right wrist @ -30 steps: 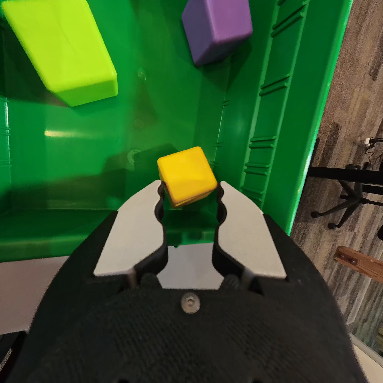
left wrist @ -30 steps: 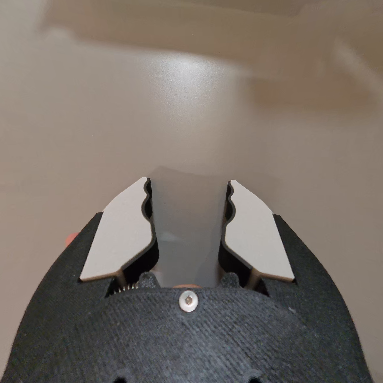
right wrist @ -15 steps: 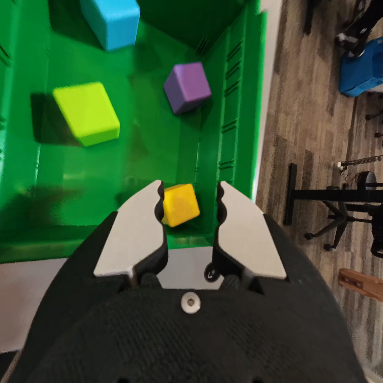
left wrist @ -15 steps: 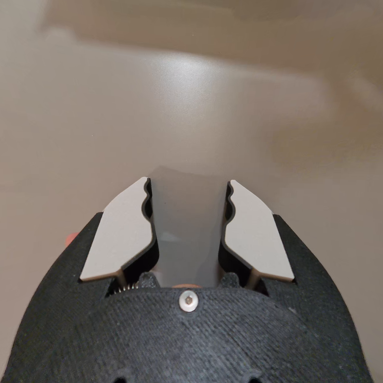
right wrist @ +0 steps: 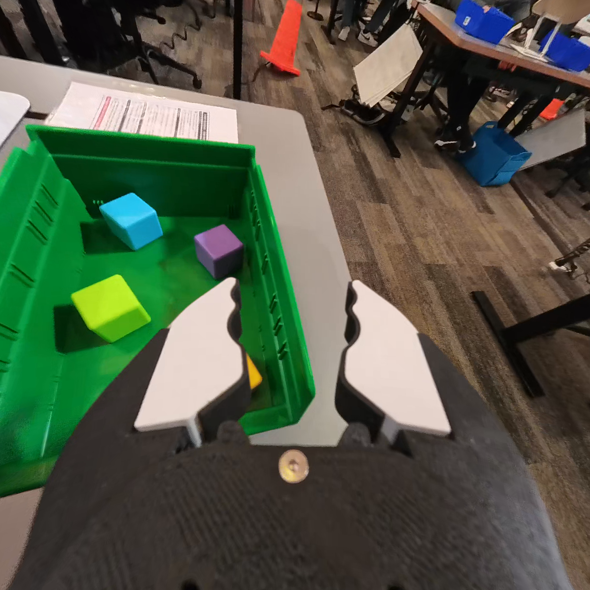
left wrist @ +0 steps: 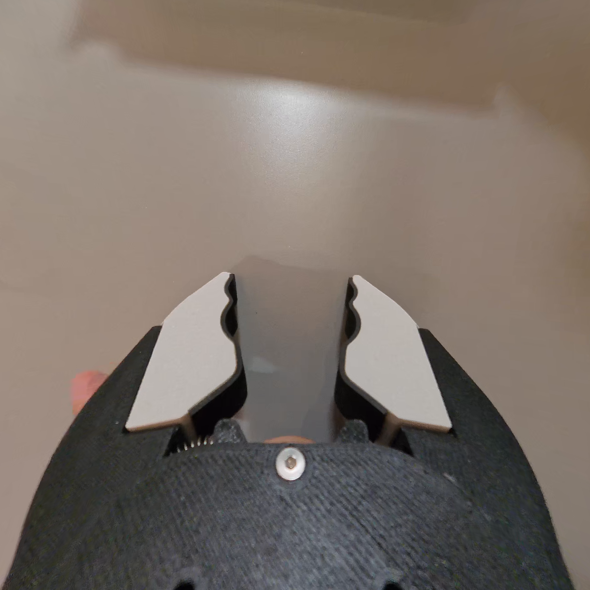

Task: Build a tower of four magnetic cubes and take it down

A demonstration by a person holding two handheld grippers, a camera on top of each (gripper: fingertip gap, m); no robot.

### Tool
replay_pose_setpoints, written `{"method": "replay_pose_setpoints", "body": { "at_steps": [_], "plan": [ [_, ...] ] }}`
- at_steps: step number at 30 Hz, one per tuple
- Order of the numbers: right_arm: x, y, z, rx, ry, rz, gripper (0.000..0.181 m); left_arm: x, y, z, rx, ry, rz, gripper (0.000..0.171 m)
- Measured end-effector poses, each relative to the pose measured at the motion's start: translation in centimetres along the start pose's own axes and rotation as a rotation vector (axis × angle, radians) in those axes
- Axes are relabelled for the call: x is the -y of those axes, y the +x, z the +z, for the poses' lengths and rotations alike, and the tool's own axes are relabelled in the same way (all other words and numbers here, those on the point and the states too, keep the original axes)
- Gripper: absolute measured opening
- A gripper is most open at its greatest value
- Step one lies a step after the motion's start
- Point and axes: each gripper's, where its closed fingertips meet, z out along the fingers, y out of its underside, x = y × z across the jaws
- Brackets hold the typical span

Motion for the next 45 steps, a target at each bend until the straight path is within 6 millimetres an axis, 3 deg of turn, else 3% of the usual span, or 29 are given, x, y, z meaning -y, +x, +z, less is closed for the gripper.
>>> {"method": "replay_pose_setpoints", "body": {
  "at_steps": [5,9,13,15,17,20,22,24,25,26,27,30,34,37,39,45],
  "plan": [
    [-0.8,-0.9,3.4,0.133,-0.133,-0.075,0.061,0.0,-0.8,0.1,0.059,-0.002,-0.03,0.071],
    [-3.1,-1.7,7.5,0.357,-0.451,-0.11,0.059,0.6,-1.8,-0.3,0.142,0.018,-0.047,0.068],
    [-5.0,-3.4,10.0,0.51,-0.629,-0.081,0.048,2.6,-2.0,-1.9,0.211,0.089,-0.064,0.068],
    [-6.6,-3.8,10.5,0.516,-0.716,-0.141,0.013,3.5,-1.4,-3.2,0.217,0.142,-0.114,0.068],
    [-7.0,-3.9,10.8,0.51,-0.73,-0.18,0.007,3.8,-0.4,-4.9,0.219,0.187,-0.163,0.068],
    [-6.9,-4.0,10.9,0.514,-0.707,-0.143,0.006,2.6,-0.4,-8.9,0.367,0.241,-0.242,0.069],
    [-6.9,-4.1,10.8,0.507,-0.69,-0.103,0.006,1.0,-1.5,-13.1,0.554,0.277,-0.3,0.065],
    [-6.9,-4.1,10.6,0.491,-0.683,-0.083,0.006,-1.0,-2.3,-18.2,0.706,0.331,-0.373,0.027],
    [-7.0,-4.2,10.5,0.483,-0.685,-0.08,0.006,-2.2,-2.7,-20.8,0.769,0.358,-0.424,0.026],
    [-7.0,-4.4,10.3,0.476,-0.688,-0.074,0.005,-3.6,-3.2,-23.0,0.829,0.365,-0.482,0.029],
    [-7.0,-4.7,10.0,0.473,-0.69,-0.065,0.005,-5.3,-3.7,-24.9,0.882,0.346,-0.537,0.042],
    [-6.7,-6.1,9.3,0.485,-0.686,-0.029,0.005,-10.7,-5.2,-28.3,1.031,0.156,-0.598,0.067],
    [-6.6,-9.3,8.2,0.498,-0.682,-0.026,0.005,-15.8,-7.2,-27.4,1.062,-0.063,-0.675,0.072],
    [-6.4,-12.9,7.1,0.512,-0.68,-0.011,0.005,-17.5,-8.1,-24.7,0.994,-0.124,-0.73,0.054],
    [-6.1,-15.5,6.2,0.527,-0.679,-0.012,0.005,-16.6,-8.0,-23.6,0.933,-0.07,-0.702,0.02],
    [-5.0,-24.4,3.9,0.587,-0.682,-0.051,0.005,-17.6,-8.0,-25.1,1.006,-0.16,-0.584,0.008]
  ]
}}
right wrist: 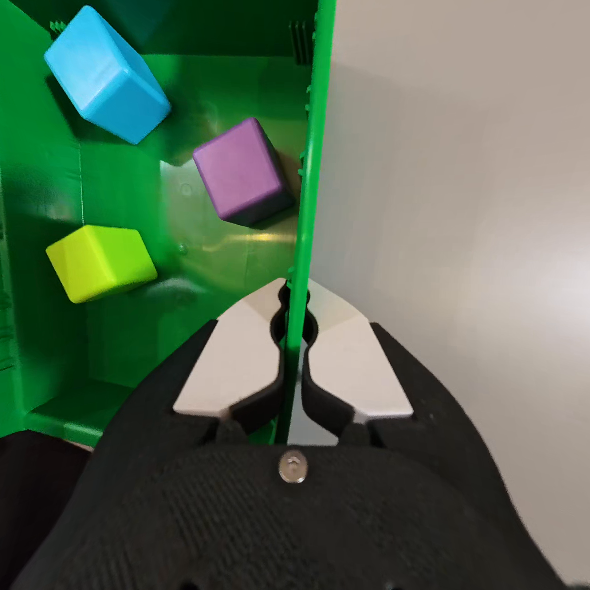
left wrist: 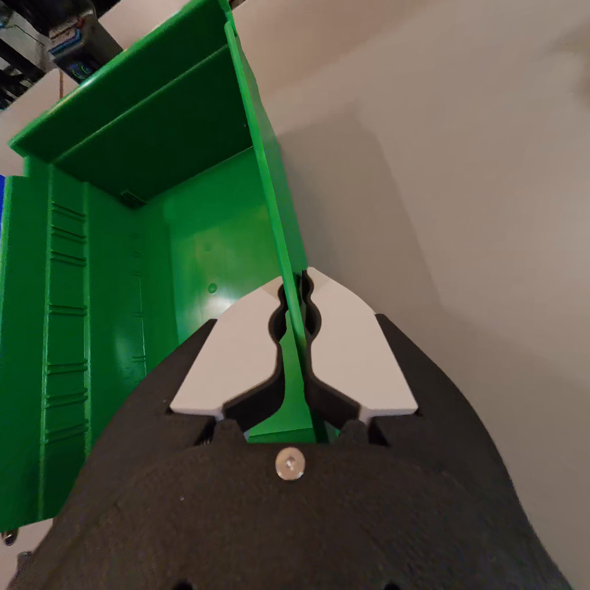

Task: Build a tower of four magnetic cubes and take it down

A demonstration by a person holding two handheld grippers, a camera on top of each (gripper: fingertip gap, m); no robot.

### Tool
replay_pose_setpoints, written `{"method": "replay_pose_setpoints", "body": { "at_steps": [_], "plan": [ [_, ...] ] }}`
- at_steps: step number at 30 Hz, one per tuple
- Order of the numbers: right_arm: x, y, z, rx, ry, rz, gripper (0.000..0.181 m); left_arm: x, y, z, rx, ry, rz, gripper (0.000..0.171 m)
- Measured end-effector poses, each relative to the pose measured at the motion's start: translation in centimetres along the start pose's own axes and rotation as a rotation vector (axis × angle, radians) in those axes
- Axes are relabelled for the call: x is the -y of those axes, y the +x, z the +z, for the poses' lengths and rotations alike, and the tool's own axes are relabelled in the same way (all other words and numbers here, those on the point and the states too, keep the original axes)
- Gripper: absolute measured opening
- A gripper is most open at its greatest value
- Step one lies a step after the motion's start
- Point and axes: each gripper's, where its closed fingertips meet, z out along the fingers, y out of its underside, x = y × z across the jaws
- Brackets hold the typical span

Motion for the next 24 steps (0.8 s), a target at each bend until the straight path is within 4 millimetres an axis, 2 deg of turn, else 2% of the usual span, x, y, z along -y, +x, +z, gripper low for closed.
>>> {"method": "replay_pose_setpoints", "body": {
  "at_steps": [4,10,18,24],
  "plan": [
    [1.9,-6.4,2.0,0.038,-0.01,-0.036,0.005,0.6,-0.9,-1.2,-0.032,0.041,-0.037,0.007],
    [6.3,-16.1,5.7,0.044,-0.007,-0.046,0.005,1.0,-2.5,-4.4,-0.094,0.086,-0.077,0.007],
    [11.7,-31.0,10.6,0.057,0.009,-0.039,0.007,1.6,-7.5,-10.5,0.077,0.179,-0.053,0.007],
    [14.4,-42.6,13.6,0.152,0.064,0.003,0.016,-0.5,-11.9,-14.7,0.145,0.193,-0.168,0.007]
  ]
}}
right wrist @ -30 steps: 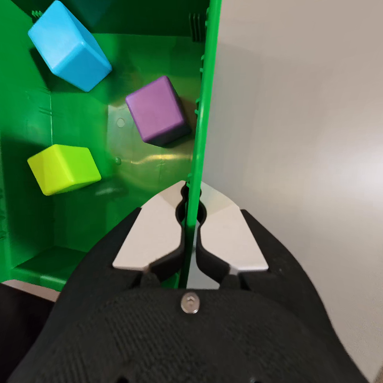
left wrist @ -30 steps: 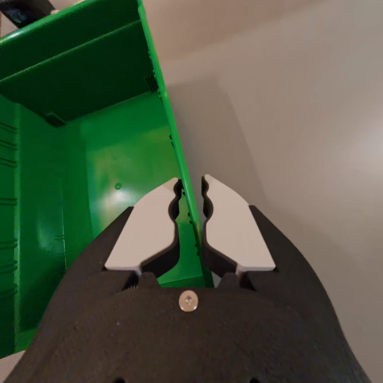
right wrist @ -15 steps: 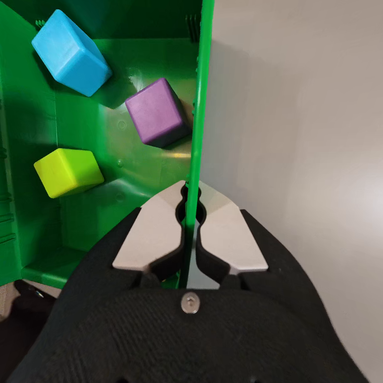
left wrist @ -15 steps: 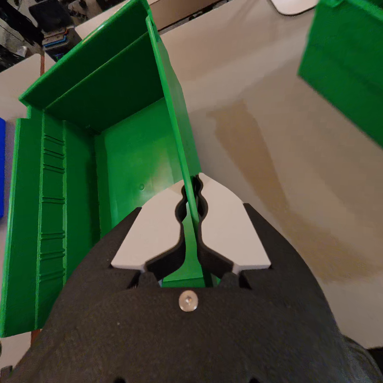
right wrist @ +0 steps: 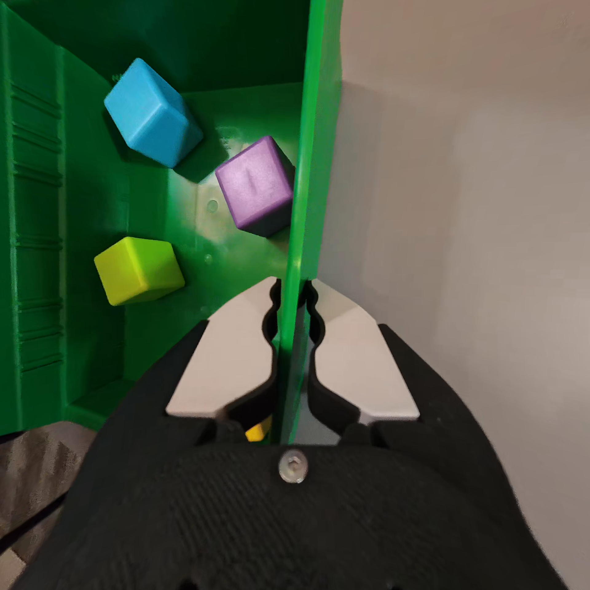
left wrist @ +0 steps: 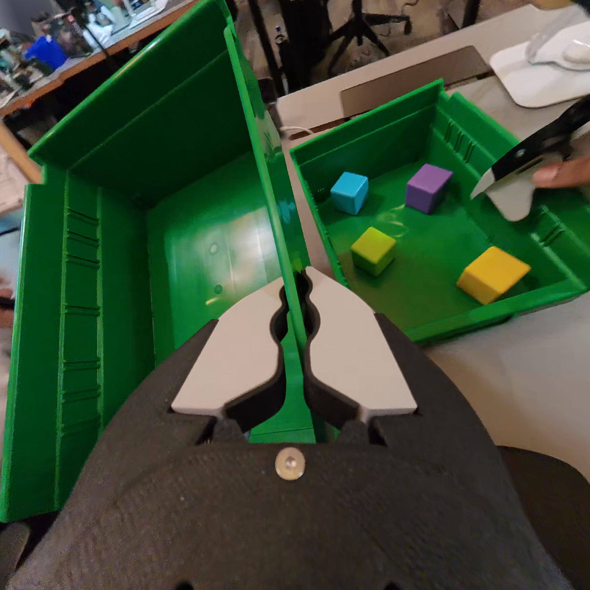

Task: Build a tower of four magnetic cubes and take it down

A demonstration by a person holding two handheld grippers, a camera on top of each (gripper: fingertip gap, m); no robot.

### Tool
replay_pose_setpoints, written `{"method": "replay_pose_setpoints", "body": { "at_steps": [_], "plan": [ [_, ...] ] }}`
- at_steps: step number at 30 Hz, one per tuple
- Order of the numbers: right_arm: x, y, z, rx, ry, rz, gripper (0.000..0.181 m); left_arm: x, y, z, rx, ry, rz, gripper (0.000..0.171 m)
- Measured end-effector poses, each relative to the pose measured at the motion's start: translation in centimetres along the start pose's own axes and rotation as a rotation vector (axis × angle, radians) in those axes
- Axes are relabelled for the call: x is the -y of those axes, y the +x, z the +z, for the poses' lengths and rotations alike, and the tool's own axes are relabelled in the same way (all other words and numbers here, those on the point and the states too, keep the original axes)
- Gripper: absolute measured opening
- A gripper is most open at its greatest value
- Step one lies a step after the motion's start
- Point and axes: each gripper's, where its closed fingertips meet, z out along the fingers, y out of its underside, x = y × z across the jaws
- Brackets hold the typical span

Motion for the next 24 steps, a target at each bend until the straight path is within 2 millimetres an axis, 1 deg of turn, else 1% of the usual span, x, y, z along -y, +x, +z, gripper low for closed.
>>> {"method": "replay_pose_setpoints", "body": {
  "at_steps": [2,4,7,9,11,14,16,17,19,20,22,23,24],
  "plan": [
    [0.4,-2.9,1.2,0.019,0.013,-0.001,0.017,-0.8,-2.0,-1.3,0.048,-0.007,-0.047,0.007],
    [0.7,-5.3,2.0,0.042,0.024,0.002,0.019,-1.7,-3.8,-2.3,0.108,-0.02,-0.07,0.007],
    [0.6,-7.9,2.8,0.061,0.042,-0.019,0.022,-2.8,-5.3,-3.7,0.174,-0.039,-0.081,0.007],
    [0.5,-9.0,3.2,0.057,0.055,-0.038,0.023,-3.2,-5.8,-4.3,0.199,-0.033,-0.102,0.007],
    [0.3,-9.7,3.3,0.056,0.063,-0.051,0.023,-3.5,-5.9,-4.7,0.208,-0.034,-0.11,0.007],
    [0.3,-9.9,2.9,0.071,0.079,-0.079,0.025,-3.8,-5.6,-5.1,0.205,-0.04,-0.106,0.007],
    [1.0,-10.4,1.5,0.134,0.126,-0.079,0.033,-3.7,-5.1,-5.5,0.191,-0.031,-0.102,0.007],
    [1.3,-10.7,0.3,0.182,0.158,-0.085,0.037,-3.4,-4.6,-5.7,0.181,-0.02,-0.099,0.007],
    [1.7,-10.9,-2.9,0.261,0.226,-0.138,0.048,-2.5,-3.5,-6.3,0.154,0.01,-0.088,0.006],
    [1.7,-10.3,-4.8,0.282,0.266,-0.161,0.048,-1.9,-2.6,-6.7,0.138,0.029,-0.079,0.006],
    [1.0,-8.3,-8.9,0.34,0.35,-0.173,0.051,-0.5,-0.5,-7.1,0.111,0.063,-0.042,0.006],
    [0.2,-6.8,-11.0,0.376,0.386,-0.167,0.055,0.2,0.9,-7.2,0.098,0.079,-0.013,0.006],
    [-0.7,-4.9,-12.8,0.403,0.417,-0.153,0.058,1.0,2.4,-7.1,0.086,0.092,0.021,0.006]
  ]
}}
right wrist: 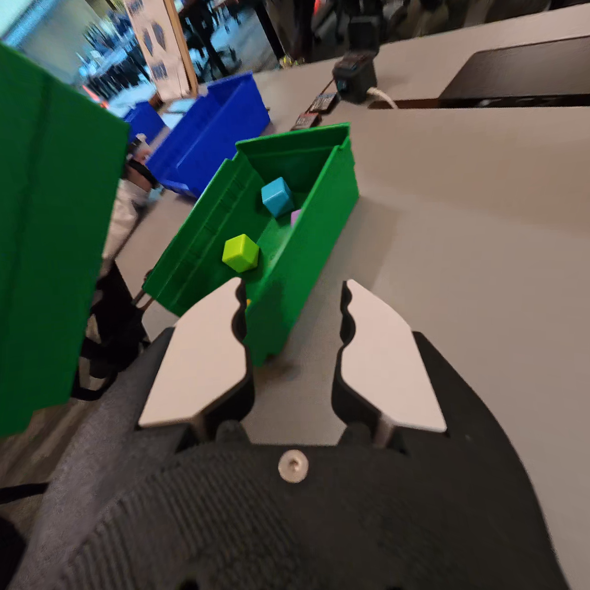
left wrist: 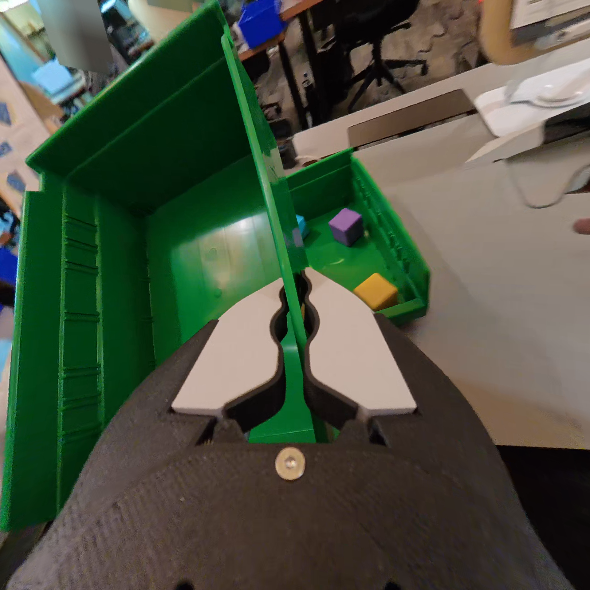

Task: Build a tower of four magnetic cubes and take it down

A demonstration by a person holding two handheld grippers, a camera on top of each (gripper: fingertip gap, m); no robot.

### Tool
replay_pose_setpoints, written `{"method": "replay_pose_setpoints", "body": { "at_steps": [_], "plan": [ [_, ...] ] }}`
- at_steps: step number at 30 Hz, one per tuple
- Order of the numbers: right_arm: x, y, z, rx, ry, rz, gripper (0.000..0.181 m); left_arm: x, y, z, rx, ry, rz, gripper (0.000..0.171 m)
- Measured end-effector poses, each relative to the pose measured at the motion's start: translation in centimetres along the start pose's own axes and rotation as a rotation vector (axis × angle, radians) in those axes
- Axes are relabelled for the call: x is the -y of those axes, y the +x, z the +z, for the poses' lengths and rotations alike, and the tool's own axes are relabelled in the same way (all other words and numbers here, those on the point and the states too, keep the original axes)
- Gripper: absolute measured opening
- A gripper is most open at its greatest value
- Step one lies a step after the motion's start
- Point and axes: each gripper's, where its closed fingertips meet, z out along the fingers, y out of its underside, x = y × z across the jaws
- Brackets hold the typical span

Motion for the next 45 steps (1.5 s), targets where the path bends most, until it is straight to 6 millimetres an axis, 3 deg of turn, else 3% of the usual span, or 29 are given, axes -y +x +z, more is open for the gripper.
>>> {"method": "replay_pose_setpoints", "body": {
  "at_steps": [2,5,8,10,11,13,15,18,21,24,28,34,39,42,44,45],
  "plan": [
    [-1.1,3.2,-5.5,-0.004,0.072,0.03,0.06,1.6,3.6,0.2,-0.048,0.03,0.073,0.006],
    [-3.8,10.5,-13.5,-0.123,0.168,0.065,0.056,4.1,10.2,0.0,-0.167,0.082,0.172,0.006],
    [-5.9,17.9,-21.5,-0.265,0.27,0.125,0.048,6.4,17.9,-0.2,-0.31,0.099,0.242,0.006],
    [-6.7,22.7,-27.4,-0.422,0.376,0.138,0.025,7.8,23.5,0.0,-0.409,0.095,0.298,0.006],
    [-6.9,24.6,-30.0,-0.475,0.411,0.149,0.025,8.6,26.3,0.1,-0.465,0.101,0.313,0.006],
    [-7.3,27.5,-33.9,-0.545,0.484,0.175,0.024,9.6,31.9,0.4,-0.574,0.095,0.331,0.006],
    [-7.6,29.6,-36.0,-0.567,0.533,0.215,0.024,10.3,37.3,1.2,-0.656,0.089,0.34,0.006],
    [-8.5,30.7,-36.4,-0.551,0.535,0.28,0.026,10.4,44.4,2.7,-0.728,0.073,0.386,0.006],
    [-9.4,31.1,-35.8,-0.566,0.494,0.269,0.028,10.3,50.2,2.9,-0.811,0.062,0.41,0.006],
    [-10.4,31.8,-35.4,-0.6,0.428,0.252,0.028,9.7,54.2,2.7,-0.897,0.046,0.452,0.006],
    [-10.5,32.6,-35.9,-0.638,0.433,0.25,0.028,9.0,57.9,3.2,-0.948,0.021,0.478,0.005],
    [-10.7,33.3,-36.1,-0.637,0.434,0.264,0.035,8.1,61.1,4.4,-0.928,0.067,0.51,0.006],
    [-10.7,32.6,-35.3,-0.632,0.408,0.225,0.043,7.8,61.8,4.1,-0.985,0.083,0.507,0.012],
    [-10.5,31.0,-34.8,-0.614,0.427,0.21,0.053,8.2,60.3,3.1,-1.033,0.078,0.451,0.031],
    [-10.0,29.4,-34.9,-0.611,0.49,0.227,0.048,8.7,57.9,2.1,-1.07,0.101,0.412,0.046],
    [-9.4,28.1,-34.7,-0.59,0.521,0.206,0.056,8.9,56.4,1.7,-1.077,0.119,0.391,0.046]
  ]
}}
